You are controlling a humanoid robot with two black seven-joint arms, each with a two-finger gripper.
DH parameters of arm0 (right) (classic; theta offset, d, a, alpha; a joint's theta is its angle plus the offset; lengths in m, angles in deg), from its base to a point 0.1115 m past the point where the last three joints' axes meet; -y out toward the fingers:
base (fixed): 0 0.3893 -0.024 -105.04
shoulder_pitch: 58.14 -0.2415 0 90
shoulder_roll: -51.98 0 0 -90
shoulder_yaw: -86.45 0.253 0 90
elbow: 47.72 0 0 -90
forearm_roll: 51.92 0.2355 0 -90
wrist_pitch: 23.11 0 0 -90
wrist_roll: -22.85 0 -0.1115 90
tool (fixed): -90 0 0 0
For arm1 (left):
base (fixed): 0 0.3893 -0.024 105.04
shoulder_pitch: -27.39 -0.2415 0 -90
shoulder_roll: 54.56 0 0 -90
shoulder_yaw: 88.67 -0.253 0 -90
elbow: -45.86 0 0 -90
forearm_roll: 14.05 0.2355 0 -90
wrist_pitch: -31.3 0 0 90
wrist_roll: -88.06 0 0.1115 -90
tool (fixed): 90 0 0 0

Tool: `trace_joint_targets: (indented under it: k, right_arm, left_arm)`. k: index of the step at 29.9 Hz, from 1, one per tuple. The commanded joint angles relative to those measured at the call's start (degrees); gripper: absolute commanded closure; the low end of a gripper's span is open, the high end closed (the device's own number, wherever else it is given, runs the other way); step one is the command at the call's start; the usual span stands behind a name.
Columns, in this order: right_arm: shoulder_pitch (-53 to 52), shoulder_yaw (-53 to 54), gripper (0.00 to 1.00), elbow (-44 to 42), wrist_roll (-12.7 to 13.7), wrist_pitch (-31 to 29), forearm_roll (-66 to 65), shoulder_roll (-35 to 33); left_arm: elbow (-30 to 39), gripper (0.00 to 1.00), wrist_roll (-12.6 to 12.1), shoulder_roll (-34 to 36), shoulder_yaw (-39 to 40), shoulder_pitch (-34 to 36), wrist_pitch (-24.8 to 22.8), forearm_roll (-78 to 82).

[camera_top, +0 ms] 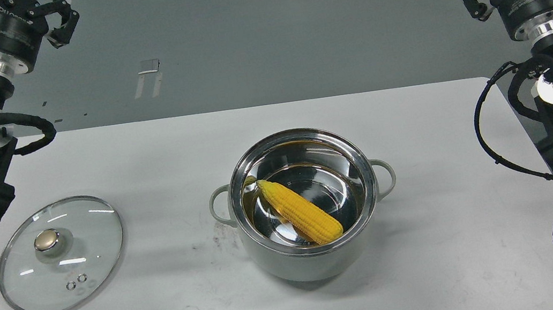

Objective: Open pot and put corn in

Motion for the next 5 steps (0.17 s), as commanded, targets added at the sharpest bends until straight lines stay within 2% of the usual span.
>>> trace_joint_targets:
  k: [1,5]
  right_arm:
    - [-0.2,-0.2,0.0,-0.1,0.0,-0.2,0.0,-0.1]
    - [-0.8,-2.5,0.0,0.0,0.0,-0.4,-0.1,-0.5]
  left_arm:
    - [0.0,0.02,0.0,-0.8,0.2,-0.3,0.0,-0.2]
    - [0.0,0.02,0.1,-1.0,0.6,-0.9,-0.1,-0.6]
